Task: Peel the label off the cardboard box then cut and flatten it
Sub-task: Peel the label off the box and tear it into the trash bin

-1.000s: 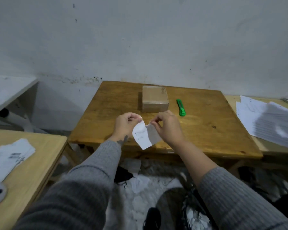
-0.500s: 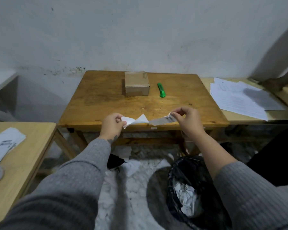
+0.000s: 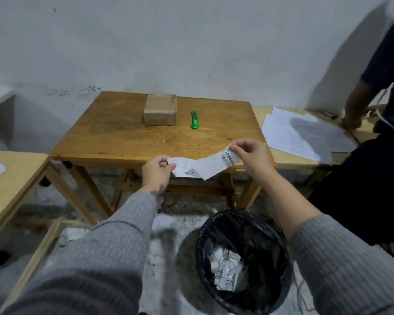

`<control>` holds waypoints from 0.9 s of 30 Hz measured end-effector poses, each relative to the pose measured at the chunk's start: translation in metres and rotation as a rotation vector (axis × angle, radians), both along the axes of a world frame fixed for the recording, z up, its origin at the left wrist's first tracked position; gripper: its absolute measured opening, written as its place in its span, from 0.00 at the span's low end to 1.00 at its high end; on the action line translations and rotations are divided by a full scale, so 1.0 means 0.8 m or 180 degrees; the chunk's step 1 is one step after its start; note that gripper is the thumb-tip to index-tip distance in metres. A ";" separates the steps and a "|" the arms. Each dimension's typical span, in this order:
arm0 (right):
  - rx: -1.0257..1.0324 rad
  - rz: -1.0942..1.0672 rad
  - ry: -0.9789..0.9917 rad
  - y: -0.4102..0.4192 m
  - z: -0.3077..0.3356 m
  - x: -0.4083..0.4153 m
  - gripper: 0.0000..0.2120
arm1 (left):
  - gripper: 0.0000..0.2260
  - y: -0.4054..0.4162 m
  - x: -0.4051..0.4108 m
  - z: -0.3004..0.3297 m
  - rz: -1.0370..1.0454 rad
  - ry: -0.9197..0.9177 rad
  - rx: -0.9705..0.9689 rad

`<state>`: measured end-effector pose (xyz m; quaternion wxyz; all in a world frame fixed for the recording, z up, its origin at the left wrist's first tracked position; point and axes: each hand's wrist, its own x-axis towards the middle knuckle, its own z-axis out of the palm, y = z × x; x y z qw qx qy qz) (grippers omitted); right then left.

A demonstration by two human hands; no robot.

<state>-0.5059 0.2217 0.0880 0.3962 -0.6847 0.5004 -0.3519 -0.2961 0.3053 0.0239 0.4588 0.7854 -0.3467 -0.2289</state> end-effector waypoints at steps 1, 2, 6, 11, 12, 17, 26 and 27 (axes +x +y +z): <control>0.0055 0.0083 -0.0045 -0.002 0.002 -0.007 0.05 | 0.03 -0.004 -0.015 0.000 -0.0148 0.0087 -0.0005; 0.0114 0.0162 -0.0080 -0.004 0.001 -0.014 0.05 | 0.05 -0.007 -0.028 0.001 -0.0304 0.0219 0.0003; 0.0200 0.0278 -0.0128 -0.008 -0.017 -0.053 0.06 | 0.11 -0.018 -0.091 0.001 -0.0519 0.1148 0.0020; 0.0279 0.0250 0.0072 -0.014 -0.040 -0.084 0.08 | 0.12 -0.016 -0.152 0.007 -0.0202 0.1855 -0.0039; 0.0294 0.0247 0.0093 -0.015 -0.043 -0.087 0.08 | 0.13 -0.014 -0.157 0.005 -0.0299 0.1539 0.0000; 0.0391 0.0290 0.0119 -0.014 -0.059 -0.097 0.03 | 0.04 -0.011 -0.172 -0.011 -0.0771 0.0731 0.0036; -0.0885 0.0111 0.1090 -0.012 -0.082 -0.115 0.15 | 0.05 -0.020 -0.187 -0.030 -0.0439 0.0787 0.0041; -0.1234 0.0108 0.1226 -0.009 -0.084 -0.117 0.13 | 0.03 -0.022 -0.188 -0.031 -0.0416 0.0774 -0.0002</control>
